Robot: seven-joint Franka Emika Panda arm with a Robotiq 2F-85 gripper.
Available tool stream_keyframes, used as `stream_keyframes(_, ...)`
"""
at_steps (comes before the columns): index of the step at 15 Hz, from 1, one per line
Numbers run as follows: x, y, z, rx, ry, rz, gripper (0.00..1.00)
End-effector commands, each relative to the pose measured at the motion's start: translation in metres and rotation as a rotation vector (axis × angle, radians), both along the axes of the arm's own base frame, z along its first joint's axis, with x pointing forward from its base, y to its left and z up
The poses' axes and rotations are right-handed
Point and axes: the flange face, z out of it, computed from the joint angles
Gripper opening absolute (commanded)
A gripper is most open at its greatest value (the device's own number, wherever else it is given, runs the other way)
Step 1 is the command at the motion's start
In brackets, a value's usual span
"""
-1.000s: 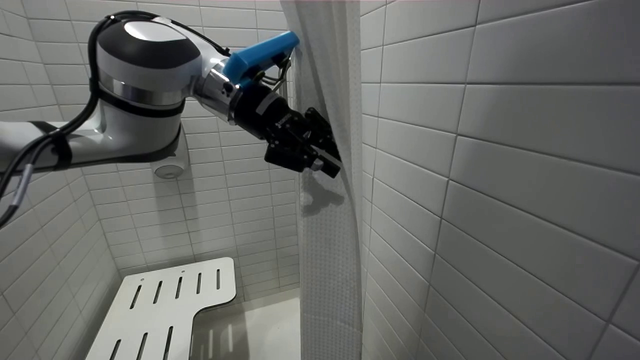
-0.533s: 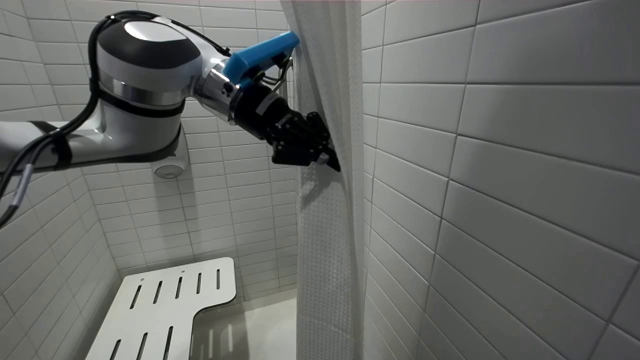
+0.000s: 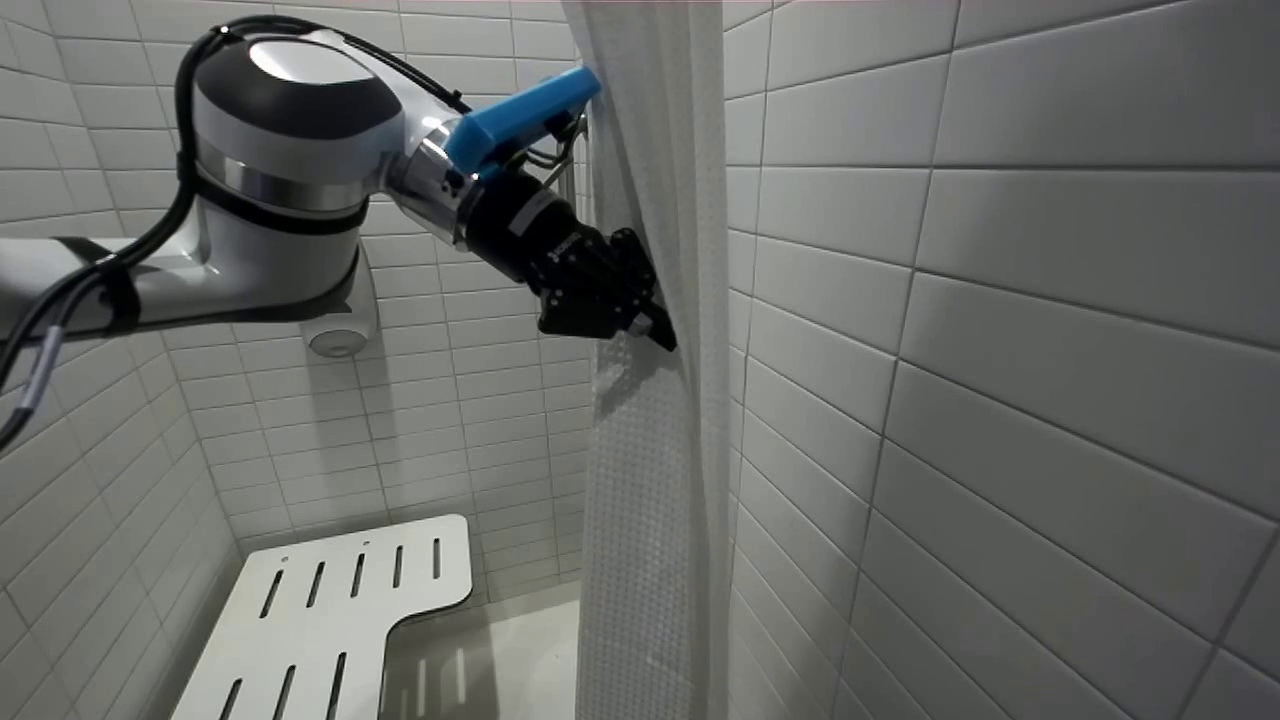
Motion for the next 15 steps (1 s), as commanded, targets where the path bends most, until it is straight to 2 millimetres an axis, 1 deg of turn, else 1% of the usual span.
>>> stream_keyframes(1, 0.0018, 0.0061, 0.0008, 0.031, -0.065, -0.031, 0.26)
stream_keyframes(2, 0.0005, 0.0025, -0.0031, 0.022, -0.025, -0.014, 0.02)
stream_keyframes(3, 0.001, 0.0033, -0.0042, 0.027, -0.033, -0.018, 0.05)
stream_keyframes(6, 0.0017, 0.004, -0.005, 0.031, -0.039, -0.021, 0.25)
stream_keyframes(7, 0.0017, 0.004, -0.005, 0.031, -0.04, -0.021, 0.26)
stream_keyframes(11, 0.0017, 0.0041, -0.005, 0.031, -0.04, -0.022, 0.26)
stream_keyframes(12, 0.0017, 0.0041, -0.005, 0.031, -0.041, -0.022, 0.51)
stream_keyframes(13, 0.0017, 0.005, -0.0041, 0.038, -0.048, -0.025, 0.51)
stream_keyframes(14, 0.002, 0.0074, -0.0036, 0.054, -0.059, -0.035, 0.55)
stream_keyframes(15, 0.0017, 0.0098, -0.0031, 0.074, -0.069, -0.046, 0.62)
